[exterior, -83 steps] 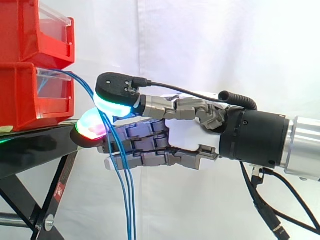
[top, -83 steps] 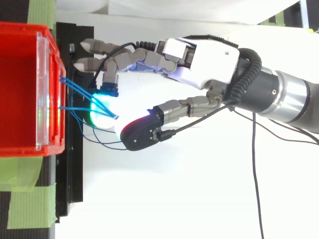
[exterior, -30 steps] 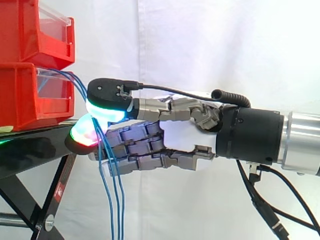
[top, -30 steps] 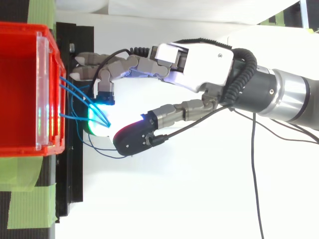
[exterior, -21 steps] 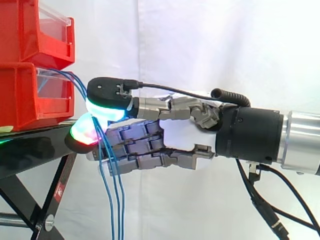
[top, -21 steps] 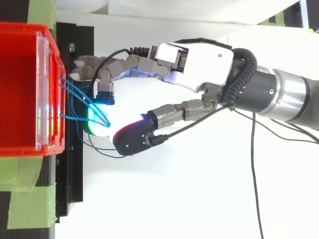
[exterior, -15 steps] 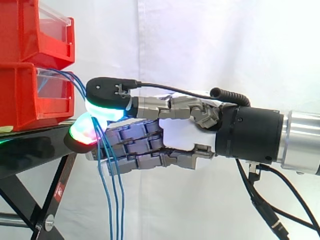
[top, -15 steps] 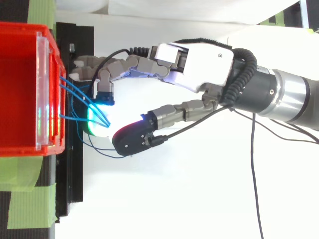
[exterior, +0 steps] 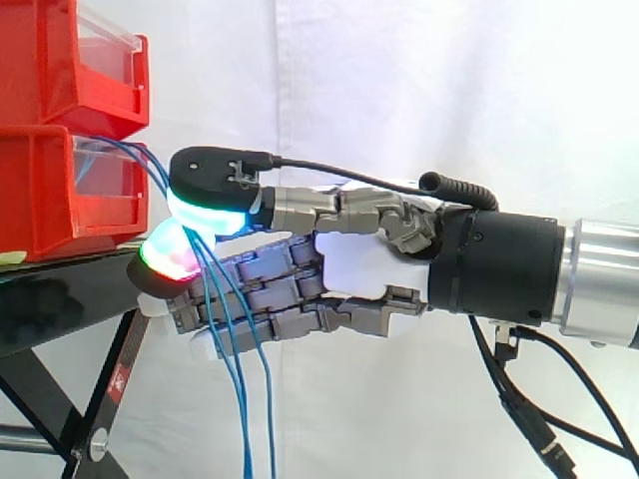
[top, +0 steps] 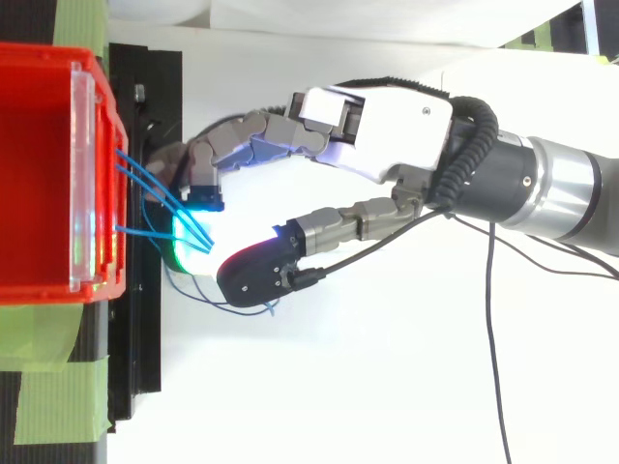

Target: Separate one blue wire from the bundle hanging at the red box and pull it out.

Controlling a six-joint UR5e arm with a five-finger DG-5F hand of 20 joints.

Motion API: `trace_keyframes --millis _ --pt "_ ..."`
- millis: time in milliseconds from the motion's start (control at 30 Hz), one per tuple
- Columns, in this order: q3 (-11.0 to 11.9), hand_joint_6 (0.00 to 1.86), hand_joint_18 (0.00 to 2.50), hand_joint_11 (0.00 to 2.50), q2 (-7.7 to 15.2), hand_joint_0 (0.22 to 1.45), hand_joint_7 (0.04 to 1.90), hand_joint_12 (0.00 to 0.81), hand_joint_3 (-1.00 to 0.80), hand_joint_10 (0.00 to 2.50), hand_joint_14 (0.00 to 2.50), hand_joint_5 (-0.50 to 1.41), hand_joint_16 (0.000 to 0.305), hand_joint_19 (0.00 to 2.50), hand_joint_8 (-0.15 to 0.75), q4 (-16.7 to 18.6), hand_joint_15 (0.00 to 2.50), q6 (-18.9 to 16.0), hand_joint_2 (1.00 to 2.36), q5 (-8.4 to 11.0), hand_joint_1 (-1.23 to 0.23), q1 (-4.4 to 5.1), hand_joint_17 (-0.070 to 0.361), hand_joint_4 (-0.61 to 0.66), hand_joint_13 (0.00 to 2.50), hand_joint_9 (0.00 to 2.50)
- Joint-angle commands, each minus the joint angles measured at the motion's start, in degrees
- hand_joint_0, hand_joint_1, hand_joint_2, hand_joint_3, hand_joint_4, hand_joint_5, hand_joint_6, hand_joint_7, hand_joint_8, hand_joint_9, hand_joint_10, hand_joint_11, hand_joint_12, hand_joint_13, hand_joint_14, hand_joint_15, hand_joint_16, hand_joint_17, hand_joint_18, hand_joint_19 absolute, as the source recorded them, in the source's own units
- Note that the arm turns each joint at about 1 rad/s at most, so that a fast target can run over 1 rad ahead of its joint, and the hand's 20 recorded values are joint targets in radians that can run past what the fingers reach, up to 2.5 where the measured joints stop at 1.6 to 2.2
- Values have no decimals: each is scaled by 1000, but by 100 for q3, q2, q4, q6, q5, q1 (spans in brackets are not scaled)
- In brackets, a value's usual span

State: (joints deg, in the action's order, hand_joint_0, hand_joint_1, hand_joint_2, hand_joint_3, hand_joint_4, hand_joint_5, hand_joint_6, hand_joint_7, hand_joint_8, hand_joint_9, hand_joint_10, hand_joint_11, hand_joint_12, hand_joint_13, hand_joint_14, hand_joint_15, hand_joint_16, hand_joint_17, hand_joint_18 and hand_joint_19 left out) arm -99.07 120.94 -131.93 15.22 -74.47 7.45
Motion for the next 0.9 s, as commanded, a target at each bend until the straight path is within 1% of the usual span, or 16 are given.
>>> trace_keyframes --millis 0,133,200,233,267,333,367,400,433,600,633,700,733,800,833,867 --pt "2 847 387 441 -1 630 1117 383 -131 13 15 -213 52 421 383 9 406 -10 1026 -6 -663 2 116 255 631 649" --pt "10 847 398 382 -1 631 1115 384 -135 10 15 -213 52 429 408 9 407 -10 1027 -77 -659 2 117 260 647 679" --pt "63 847 402 358 -1 631 1116 387 -136 10 15 -213 52 426 421 -8 410 -36 1026 -147 -657 2 117 261 654 692" --pt "63 847 402 358 -1 632 1114 387 -140 10 15 -213 52 429 422 -8 404 -36 1026 -147 -657 2 117 265 655 694" --pt "107 847 402 358 -1 631 1114 389 -137 10 15 -213 52 425 424 -17 402 -151 1026 -217 -656 2 117 267 657 698" --pt "125 848 404 369 -1 632 1113 390 -141 10 15 -213 52 425 426 -35 409 -256 1026 -244 -655 11 117 265 660 703" --pt "125 848 403 372 -1 632 1115 390 -143 10 15 -213 52 428 426 -61 409 -388 1027 -252 -655 2 117 261 660 708" --pt "125 847 404 363 -1 633 1122 390 -143 10 15 -213 52 427 427 -78 407 -432 1026 -252 -655 11 117 263 662 710" --pt "125 848 405 363 -1 633 1120 390 -145 10 15 -213 52 426 427 -122 407 -581 1026 -252 -654 29 117 262 662 710" --pt "125 849 407 366 -27 635 1112 390 -148 10 15 -215 52 424 429 -351 407 -1082 1026 -235 -651 37 117 263 667 712" --pt "125 849 407 366 -53 635 1111 391 -151 10 15 -214 52 424 430 -430 405 -1311 1025 -226 -649 37 117 267 667 714" --pt "125 849 407 269 -80 635 1108 392 -149 8 14 -215 52 420 455 -465 395 -1372 1026 -217 -649 37 117 275 671 726" --pt "125 849 409 243 -168 635 1109 390 -149 7 14 -215 52 413 463 -615 386 -1504 1026 -208 -649 46 117 275 673 730" --pt "125 849 412 104 -194 635 1107 393 -153 3 14 -215 52 402 491 -755 365 -1566 1026 -191 -647 37 117 281 677 740" --pt "125 849 412 97 -256 635 1107 393 -153 3 14 -215 52 403 495 -896 365 -1627 1026 -173 -647 46 117 281 677 743" --pt "133 849 413 56 -256 635 1106 396 -153 0 13 -214 52 394 499 -1010 355 -1680 1026 -156 -646 46 117 284 680 748"
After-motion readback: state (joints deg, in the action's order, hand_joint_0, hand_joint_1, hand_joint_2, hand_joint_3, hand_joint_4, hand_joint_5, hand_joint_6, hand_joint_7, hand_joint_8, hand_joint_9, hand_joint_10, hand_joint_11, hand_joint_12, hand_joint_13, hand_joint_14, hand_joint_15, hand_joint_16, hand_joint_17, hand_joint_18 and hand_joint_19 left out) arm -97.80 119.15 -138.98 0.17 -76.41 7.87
